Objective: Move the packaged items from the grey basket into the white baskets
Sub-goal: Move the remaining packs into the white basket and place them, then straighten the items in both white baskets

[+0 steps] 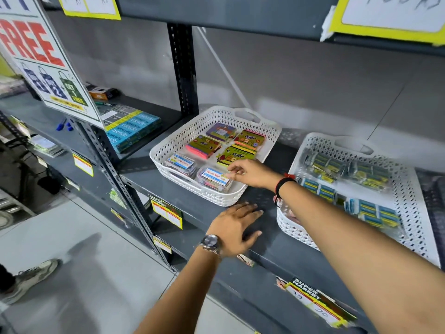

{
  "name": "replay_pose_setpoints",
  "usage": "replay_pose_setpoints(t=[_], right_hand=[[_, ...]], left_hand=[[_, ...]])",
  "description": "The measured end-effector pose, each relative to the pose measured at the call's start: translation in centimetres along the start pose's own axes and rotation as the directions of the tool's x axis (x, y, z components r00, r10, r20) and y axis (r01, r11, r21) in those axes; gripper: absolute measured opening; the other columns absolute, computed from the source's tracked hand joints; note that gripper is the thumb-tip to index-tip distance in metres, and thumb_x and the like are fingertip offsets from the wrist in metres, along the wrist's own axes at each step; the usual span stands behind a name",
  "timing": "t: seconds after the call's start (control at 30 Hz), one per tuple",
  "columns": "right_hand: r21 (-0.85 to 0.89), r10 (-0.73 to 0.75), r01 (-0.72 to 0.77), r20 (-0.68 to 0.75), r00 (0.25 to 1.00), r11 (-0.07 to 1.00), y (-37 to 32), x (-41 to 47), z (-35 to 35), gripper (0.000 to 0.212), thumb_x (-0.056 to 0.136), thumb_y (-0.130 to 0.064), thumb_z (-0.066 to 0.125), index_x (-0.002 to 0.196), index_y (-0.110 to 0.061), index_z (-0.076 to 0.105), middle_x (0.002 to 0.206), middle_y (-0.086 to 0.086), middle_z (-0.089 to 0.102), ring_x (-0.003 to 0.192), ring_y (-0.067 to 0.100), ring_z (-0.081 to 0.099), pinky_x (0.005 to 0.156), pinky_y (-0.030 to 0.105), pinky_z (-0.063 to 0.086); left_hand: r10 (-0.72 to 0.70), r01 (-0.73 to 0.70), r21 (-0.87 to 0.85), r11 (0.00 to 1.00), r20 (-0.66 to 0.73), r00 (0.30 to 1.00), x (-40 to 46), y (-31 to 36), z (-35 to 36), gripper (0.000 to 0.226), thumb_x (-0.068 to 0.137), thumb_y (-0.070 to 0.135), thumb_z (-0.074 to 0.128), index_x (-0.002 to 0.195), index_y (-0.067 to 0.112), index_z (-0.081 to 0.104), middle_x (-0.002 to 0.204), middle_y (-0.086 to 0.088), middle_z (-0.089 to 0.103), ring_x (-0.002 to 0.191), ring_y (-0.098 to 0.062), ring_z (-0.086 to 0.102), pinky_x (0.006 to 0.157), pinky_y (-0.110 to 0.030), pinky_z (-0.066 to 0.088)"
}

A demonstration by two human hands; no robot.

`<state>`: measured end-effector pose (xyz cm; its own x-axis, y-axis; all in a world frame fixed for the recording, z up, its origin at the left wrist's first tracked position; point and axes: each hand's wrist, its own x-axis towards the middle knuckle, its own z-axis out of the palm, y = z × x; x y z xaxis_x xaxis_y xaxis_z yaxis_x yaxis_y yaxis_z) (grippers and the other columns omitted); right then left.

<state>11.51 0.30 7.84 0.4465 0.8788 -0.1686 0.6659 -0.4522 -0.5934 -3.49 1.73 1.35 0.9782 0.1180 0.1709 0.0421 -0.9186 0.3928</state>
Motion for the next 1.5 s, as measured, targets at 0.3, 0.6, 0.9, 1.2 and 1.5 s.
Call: replay_pose_setpoints(t=[0.3, 0.6, 0.9, 1.2, 1.5], right_hand=[[-0.014, 0.058, -0.057, 0.04, 0.998, 0.998, -0.6, 0.7, -0.1, 0.046, 0.085, -0.022, 0.065, 0.125, -0.001, 0.055, 0.124, 0.015, 0.062, 0.115, 0.026, 0.058, 0.097, 0.028, 0.044], [-0.217, 0.219, -0.183, 0.156, 0.963, 0.959, -1.6, 1.9, 0.1, 0.046, 0.091, -0.042, 0.05, 0.113, -0.004, 0.061, 0.089, 0.004, 0.056, 0.085, 0.02, 0.049, 0.07, 0.026, 0.037], [-0.214, 0.294, -0.251, 0.198, 0.935, 0.944, -1.9, 2.4, 0.3, 0.038, 0.095, -0.035, 0.046, 0.107, -0.004, 0.063, 0.066, -0.003, 0.059, 0.053, 0.004, 0.043, 0.05, 0.021, 0.03], [-0.192, 0.326, -0.284, 0.24, 0.914, 0.939, -2.1, 2.4, 0.3, 0.037, 0.095, -0.033, 0.045, 0.11, -0.003, 0.061, 0.064, -0.009, 0.052, 0.06, 0.007, 0.047, 0.056, 0.021, 0.032], [-0.168, 0.31, -0.277, 0.224, 0.924, 0.946, -2.0, 2.6, 0.2, 0.024, 0.095, -0.033, 0.047, 0.093, -0.013, 0.061, 0.065, -0.009, 0.053, 0.057, 0.003, 0.043, 0.055, 0.021, 0.032]], left_hand=[[-0.024, 0.05, 0.057, 0.997, -0.387, 0.922, 1.9, -7.5, -12.3, 0.02, 0.081, 0.007, 0.055, 0.098, 0.002, 0.064, 0.093, -0.018, 0.071, 0.087, -0.034, 0.065, 0.079, -0.039, 0.05], [-0.187, 0.065, 0.352, 0.934, 0.325, 0.927, 8.3, -11.8, -12.2, 0.062, 0.081, 0.043, 0.06, 0.136, 0.034, 0.033, 0.147, -0.002, 0.039, 0.137, -0.022, 0.03, 0.117, -0.044, 0.0], [-0.146, 0.163, 0.019, 0.986, 0.565, 0.812, 9.7, -12.4, -12.5, 0.043, 0.085, 0.013, 0.061, 0.126, 0.011, 0.05, 0.13, -0.015, 0.056, 0.122, -0.026, 0.049, 0.096, -0.026, 0.035], [-0.122, 0.138, 0.018, 0.99, 0.597, 0.793, 9.9, -12.3, -12.9, 0.044, 0.081, 0.018, 0.065, 0.122, 0.01, 0.053, 0.122, -0.015, 0.06, 0.116, -0.026, 0.052, 0.093, -0.025, 0.037], [-0.082, 0.096, 0.011, 0.995, 0.612, 0.787, 10.4, -12.5, -13.1, 0.042, 0.083, 0.015, 0.064, 0.123, 0.009, 0.052, 0.127, -0.013, 0.058, 0.117, -0.027, 0.052, 0.099, -0.032, 0.04]])
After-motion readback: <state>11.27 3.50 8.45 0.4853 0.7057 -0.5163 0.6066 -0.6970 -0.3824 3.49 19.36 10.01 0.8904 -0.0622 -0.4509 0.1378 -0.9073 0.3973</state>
